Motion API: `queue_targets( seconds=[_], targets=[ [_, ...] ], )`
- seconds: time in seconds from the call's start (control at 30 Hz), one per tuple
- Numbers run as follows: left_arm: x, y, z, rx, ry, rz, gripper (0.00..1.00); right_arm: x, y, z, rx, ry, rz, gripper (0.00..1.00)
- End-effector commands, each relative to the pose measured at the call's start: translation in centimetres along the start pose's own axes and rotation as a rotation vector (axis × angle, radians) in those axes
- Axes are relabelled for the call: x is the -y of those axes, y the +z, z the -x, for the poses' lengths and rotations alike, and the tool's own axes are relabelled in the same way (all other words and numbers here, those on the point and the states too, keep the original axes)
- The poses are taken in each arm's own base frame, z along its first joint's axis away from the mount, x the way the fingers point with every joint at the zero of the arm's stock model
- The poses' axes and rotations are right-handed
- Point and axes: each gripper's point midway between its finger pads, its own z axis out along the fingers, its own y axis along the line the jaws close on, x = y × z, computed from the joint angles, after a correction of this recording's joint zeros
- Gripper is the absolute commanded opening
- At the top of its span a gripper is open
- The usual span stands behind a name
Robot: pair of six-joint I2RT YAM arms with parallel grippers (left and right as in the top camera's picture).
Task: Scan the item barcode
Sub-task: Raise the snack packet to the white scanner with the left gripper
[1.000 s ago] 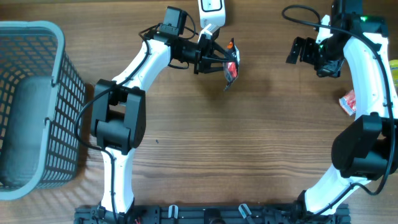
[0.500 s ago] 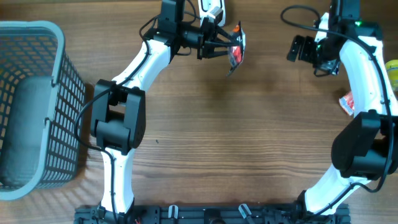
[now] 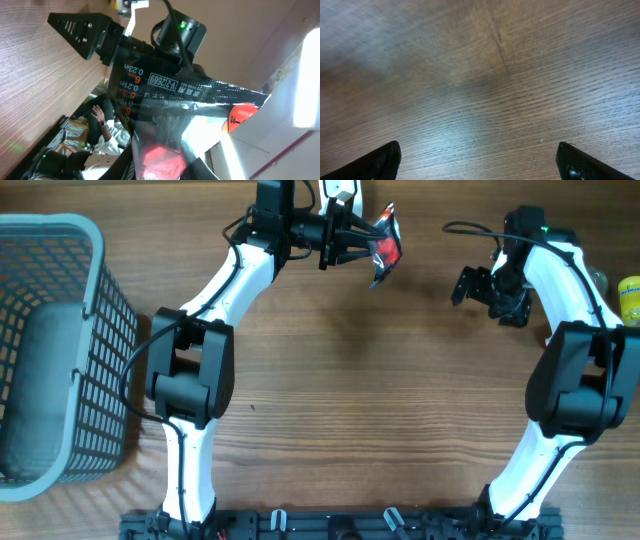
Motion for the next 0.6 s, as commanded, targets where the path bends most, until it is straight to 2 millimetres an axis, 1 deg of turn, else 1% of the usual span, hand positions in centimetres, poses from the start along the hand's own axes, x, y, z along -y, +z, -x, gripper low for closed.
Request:
queue_targets(
  seconds=[0.0,0.17,0.27,0.3,0.53,0.57],
  targets=[
    [2.1,-0.3,-1.0,0.014,0.026,-0.010,0.21,0.4,0.8,-0.5,-0.021,0.018,-0.030,1.00],
    [2.4,-0.3,-1.0,0.014,0.046,-0.013,0.21,0.4,0.8,-0.4,-0.017,0.042,-0.031,1.00],
    [3.2,-0.1,-1.2,0.013,0.104,-0.025,0.21,0.4,0.8,-0.1,-0.007,0.041,-0.032,1.00],
    [4.1,0.1,-1.3,0.019,0.184,-0.041,0.21,0.4,0.8,0.0,-0.003,0.040,-0.034,1.00],
    [8.5,0.9,-2.4,0.068,0.399,-0.140,0.21,1.6,0.8,-0.2,0.000,0.040,-0.100,1.00],
    [8.8,1.0,-2.5,0.073,0.414,-0.150,0.21,1.6,0.8,-0.2,0.000,0.040,-0.100,1.00]
  ],
)
